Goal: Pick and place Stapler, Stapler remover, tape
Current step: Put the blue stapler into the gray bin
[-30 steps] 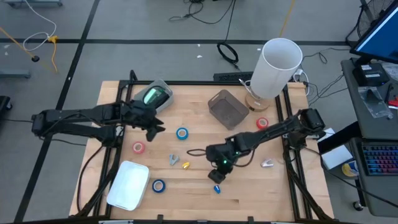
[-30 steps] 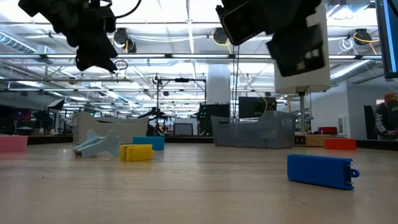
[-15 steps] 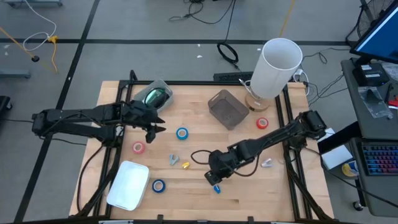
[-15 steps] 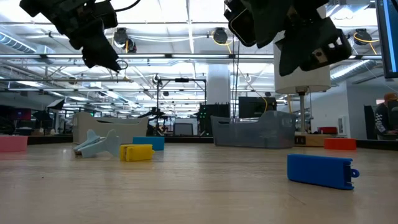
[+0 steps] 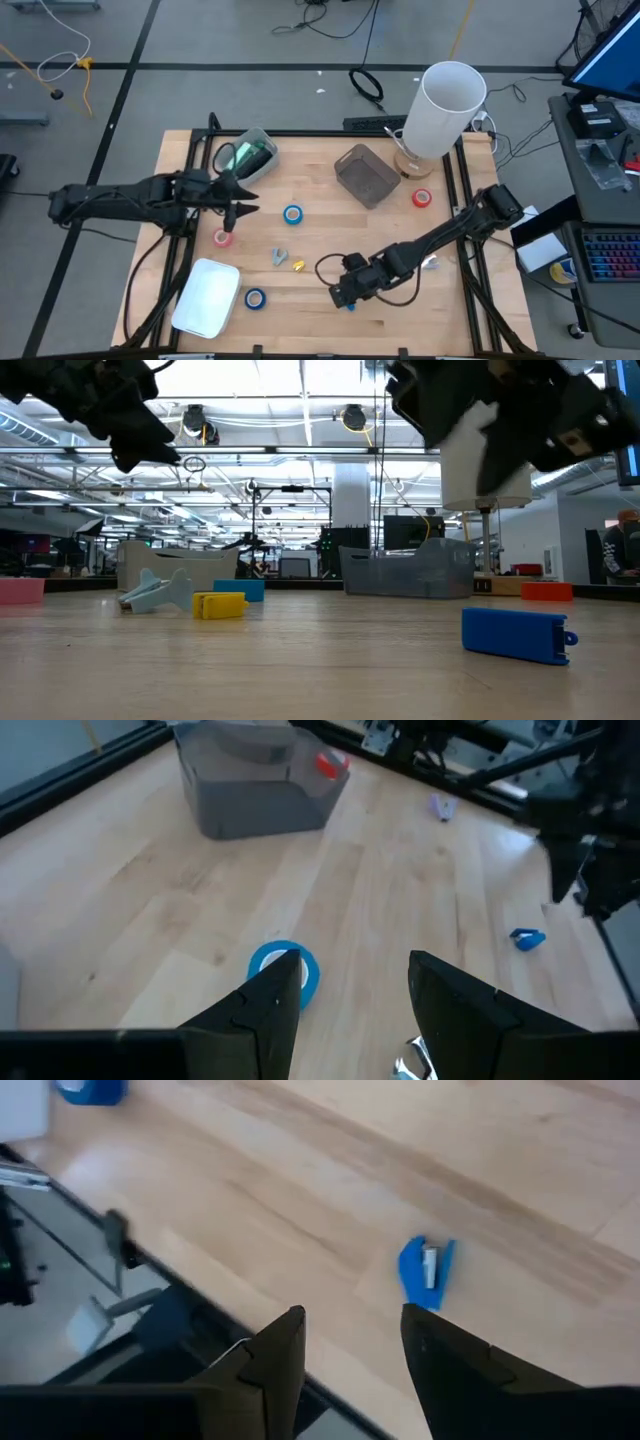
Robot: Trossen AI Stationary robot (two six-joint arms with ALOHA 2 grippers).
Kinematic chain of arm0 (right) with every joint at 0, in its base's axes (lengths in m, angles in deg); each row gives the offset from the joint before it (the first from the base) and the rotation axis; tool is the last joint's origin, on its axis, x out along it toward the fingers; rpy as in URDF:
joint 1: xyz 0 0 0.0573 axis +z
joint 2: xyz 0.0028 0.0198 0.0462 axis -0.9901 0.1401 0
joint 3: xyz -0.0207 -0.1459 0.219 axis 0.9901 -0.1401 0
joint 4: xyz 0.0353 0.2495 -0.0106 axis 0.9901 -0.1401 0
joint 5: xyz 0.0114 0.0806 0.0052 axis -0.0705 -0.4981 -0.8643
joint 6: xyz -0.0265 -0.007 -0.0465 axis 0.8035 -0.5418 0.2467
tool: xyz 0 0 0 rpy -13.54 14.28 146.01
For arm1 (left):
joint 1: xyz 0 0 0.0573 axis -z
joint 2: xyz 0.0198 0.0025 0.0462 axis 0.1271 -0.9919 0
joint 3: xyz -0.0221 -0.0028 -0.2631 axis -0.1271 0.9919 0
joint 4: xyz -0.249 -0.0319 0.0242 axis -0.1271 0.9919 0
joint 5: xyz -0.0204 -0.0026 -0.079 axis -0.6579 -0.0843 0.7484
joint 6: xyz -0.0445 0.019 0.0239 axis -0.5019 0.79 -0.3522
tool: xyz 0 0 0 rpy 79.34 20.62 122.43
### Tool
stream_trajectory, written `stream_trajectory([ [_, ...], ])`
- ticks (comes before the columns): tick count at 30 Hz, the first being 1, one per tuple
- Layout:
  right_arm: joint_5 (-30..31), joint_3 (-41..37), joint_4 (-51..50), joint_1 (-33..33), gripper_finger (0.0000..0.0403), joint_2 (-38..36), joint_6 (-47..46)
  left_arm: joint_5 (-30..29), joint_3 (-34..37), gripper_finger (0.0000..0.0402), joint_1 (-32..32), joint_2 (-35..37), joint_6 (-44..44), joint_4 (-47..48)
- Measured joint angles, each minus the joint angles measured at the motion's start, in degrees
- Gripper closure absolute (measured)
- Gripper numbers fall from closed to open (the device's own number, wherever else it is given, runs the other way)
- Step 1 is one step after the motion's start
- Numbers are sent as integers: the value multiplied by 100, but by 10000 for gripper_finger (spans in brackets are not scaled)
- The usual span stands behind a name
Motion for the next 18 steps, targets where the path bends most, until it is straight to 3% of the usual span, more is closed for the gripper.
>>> stream_trajectory([
  [6, 22, -4, -73, 44, 243, 77, -200, -17, 176, 215, 20, 377, -92, 0],
  [18, -303, -20, 59, 40, 243, 647, -45, -20, 223, 215, 17, 415, -78, 24],
])
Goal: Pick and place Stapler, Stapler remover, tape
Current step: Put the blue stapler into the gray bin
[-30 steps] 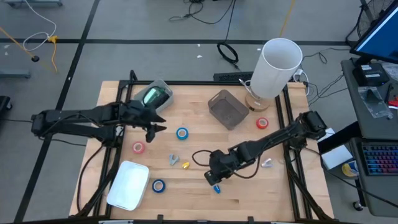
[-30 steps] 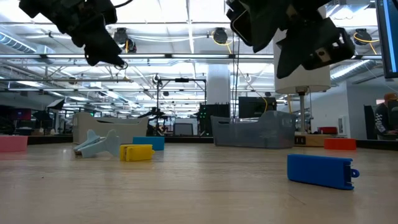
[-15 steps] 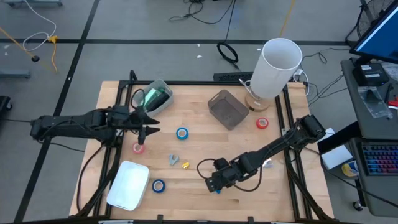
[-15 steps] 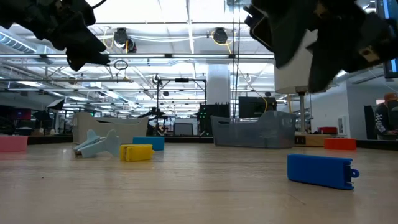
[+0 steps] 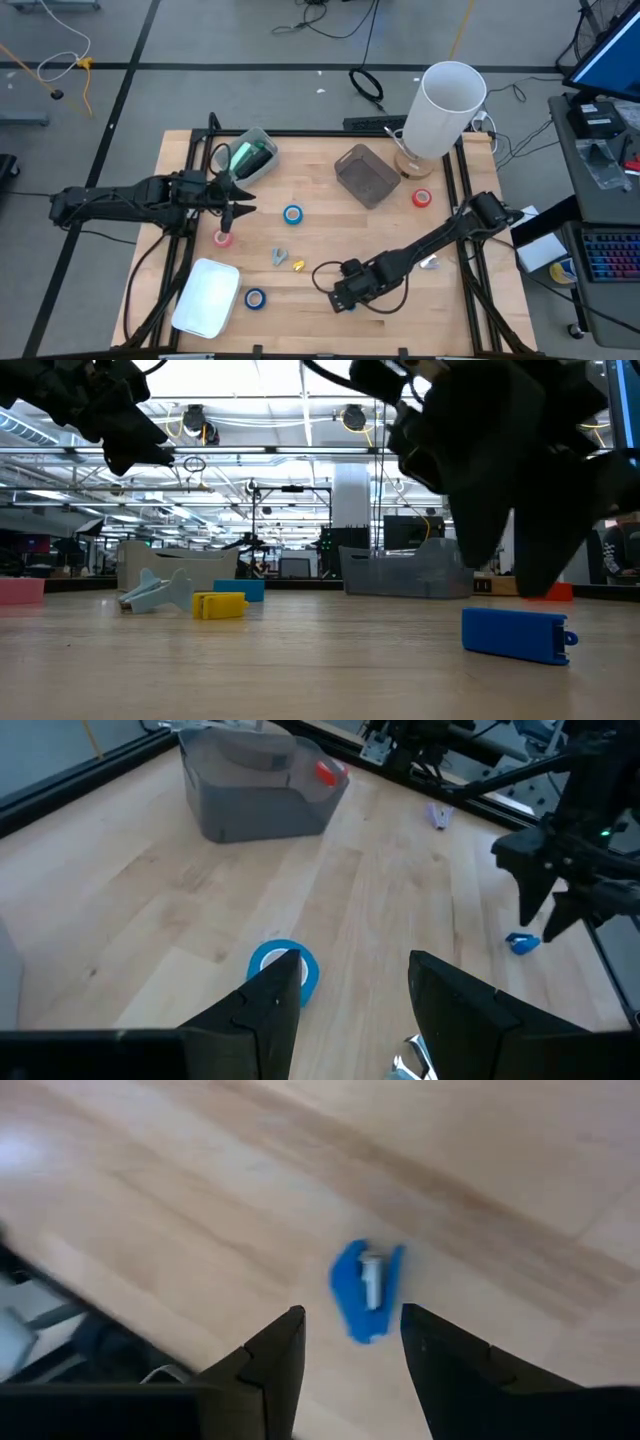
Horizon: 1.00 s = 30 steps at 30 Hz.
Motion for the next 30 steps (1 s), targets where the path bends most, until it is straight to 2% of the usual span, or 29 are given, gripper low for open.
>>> stream_trajectory([
  [23, 23, 22, -19, 10, 244, 429, 168, -94, 0, 215, -2, -1, 61, 0],
  [30, 10, 22, -164, 23, 273, 435, 257, -96, 0, 215, -2, 0, 73, 0],
])
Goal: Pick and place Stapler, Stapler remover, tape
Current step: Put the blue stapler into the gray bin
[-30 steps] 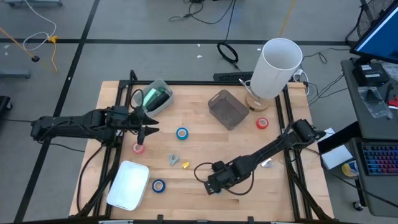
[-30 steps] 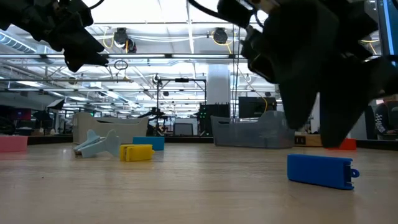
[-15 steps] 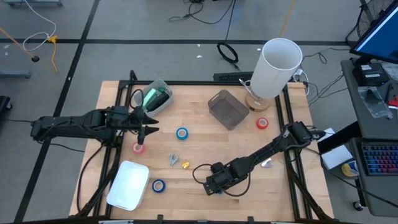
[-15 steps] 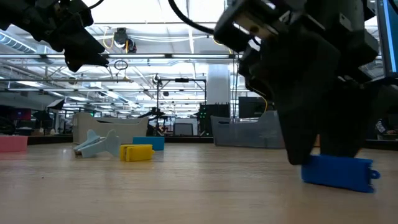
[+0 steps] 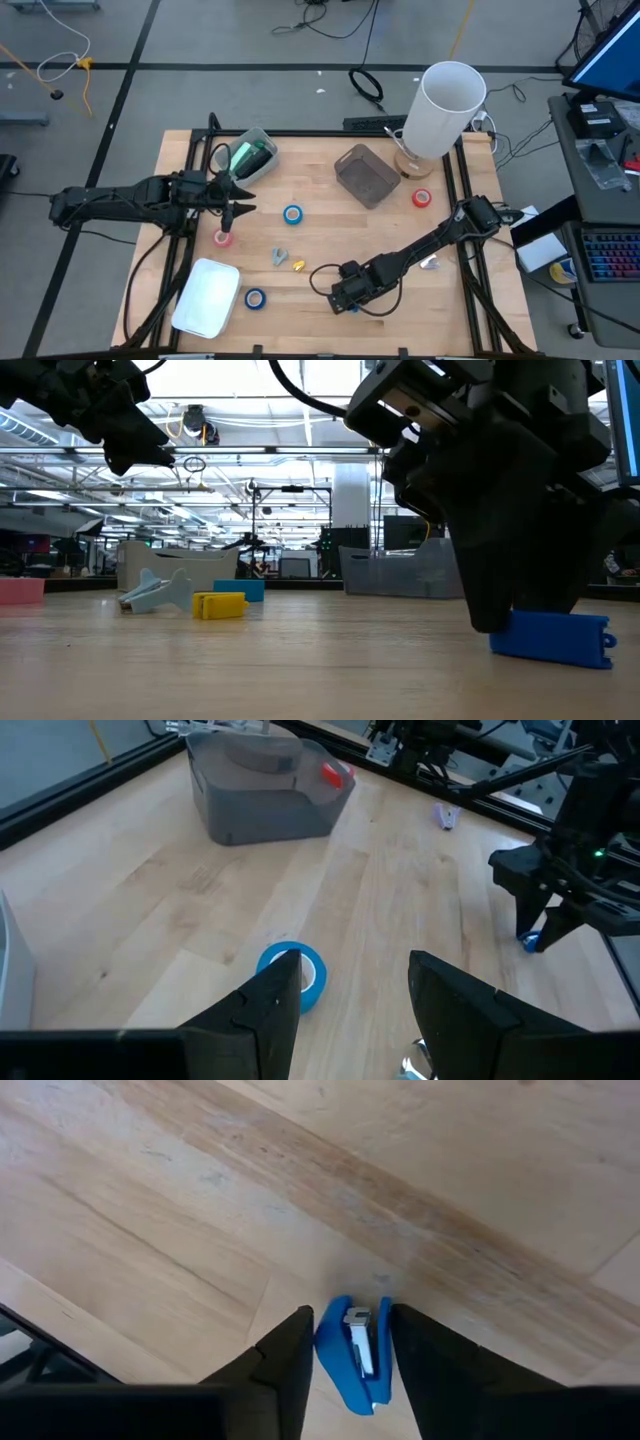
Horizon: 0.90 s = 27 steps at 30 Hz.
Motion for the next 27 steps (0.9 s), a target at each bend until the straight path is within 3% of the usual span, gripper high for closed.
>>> stream_trajectory([
  [12, 81, -9, -22, -70, 347, 4, 442, -52, 0, 215, 0, 0, 17, 0],
  [22, 486, -17, 21, -446, 346, -27, 1029, 10, 0, 215, 1, -2, -82, -32],
  [27, 828, -42, 209, -852, 347, -209, 1664, 405, 0, 215, 4, -2, -213, -208],
])
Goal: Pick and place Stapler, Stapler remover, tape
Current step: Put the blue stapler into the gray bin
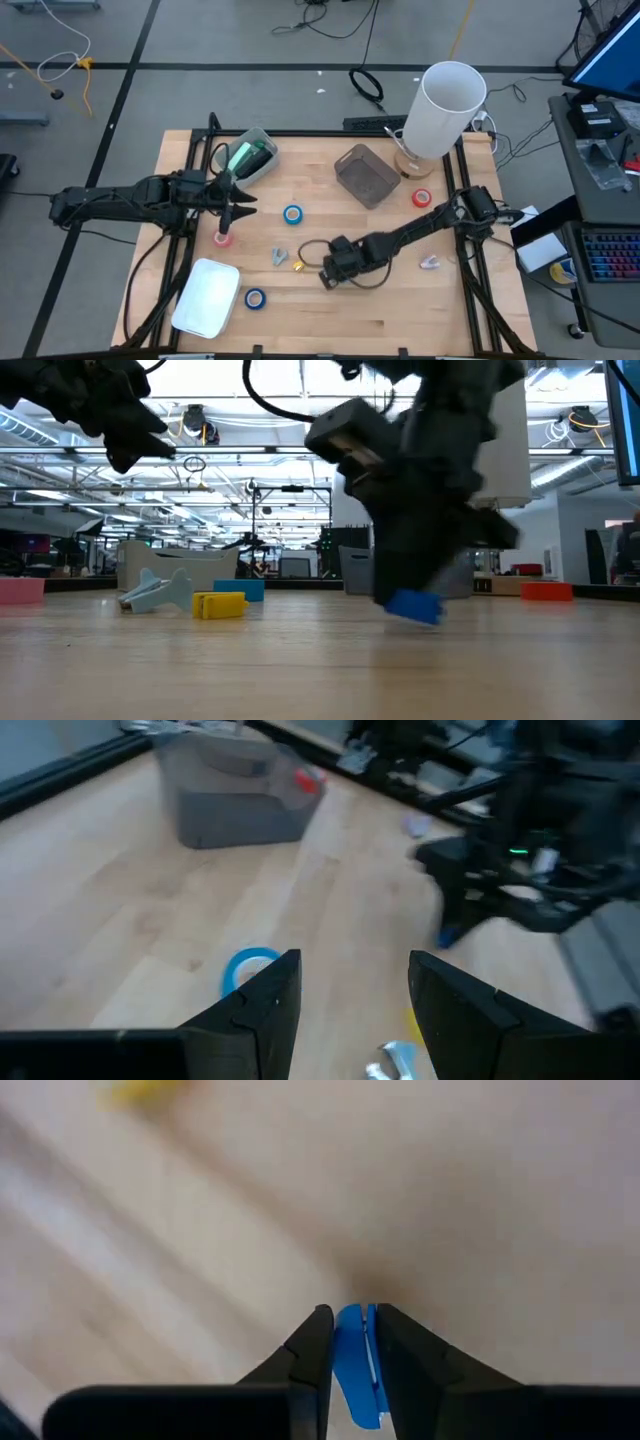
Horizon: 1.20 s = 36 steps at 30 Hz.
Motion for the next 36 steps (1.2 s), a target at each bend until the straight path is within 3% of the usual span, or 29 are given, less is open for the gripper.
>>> stream_trajectory([
  [7, 401, 7, 965, -668, 347, -593, 1092, 401, 0, 215, 9, -3, -233, -99],
  [10, 538, 11, 1897, -972, 348, -814, 1590, 510, 0, 215, 22, -42, -386, -205],
  [16, 481, 22, 3980, -1472, 348, -1033, 2458, 1169, 0, 215, 58, -354, -527, -1100],
  [20, 152, 24, 4912, -1707, 348, -1033, 2610, 1256, 0, 215, 176, -695, -523, -1798],
  [36, -113, 22, 4958, -1805, 348, -1031, 2380, 1113, 0, 215, 247, -2081, -489, -3698],
])
